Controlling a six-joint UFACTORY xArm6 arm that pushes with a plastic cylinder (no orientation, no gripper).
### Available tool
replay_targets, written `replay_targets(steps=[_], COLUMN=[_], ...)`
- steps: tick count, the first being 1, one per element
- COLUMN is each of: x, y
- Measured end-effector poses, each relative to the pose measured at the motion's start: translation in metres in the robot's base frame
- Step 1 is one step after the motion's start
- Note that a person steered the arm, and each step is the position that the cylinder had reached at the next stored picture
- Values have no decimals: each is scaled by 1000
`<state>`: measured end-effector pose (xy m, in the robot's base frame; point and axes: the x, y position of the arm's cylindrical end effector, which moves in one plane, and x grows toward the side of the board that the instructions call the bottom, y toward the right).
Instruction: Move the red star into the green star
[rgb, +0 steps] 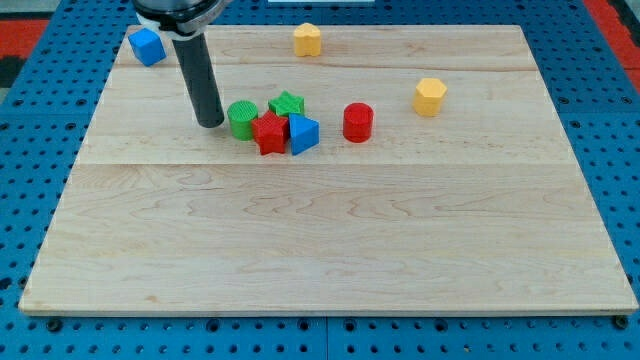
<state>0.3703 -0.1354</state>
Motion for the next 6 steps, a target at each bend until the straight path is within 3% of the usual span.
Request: replay_targets(steps=[3, 4, 5, 6], x=[18, 62, 80, 47], y=[24, 18, 49, 84])
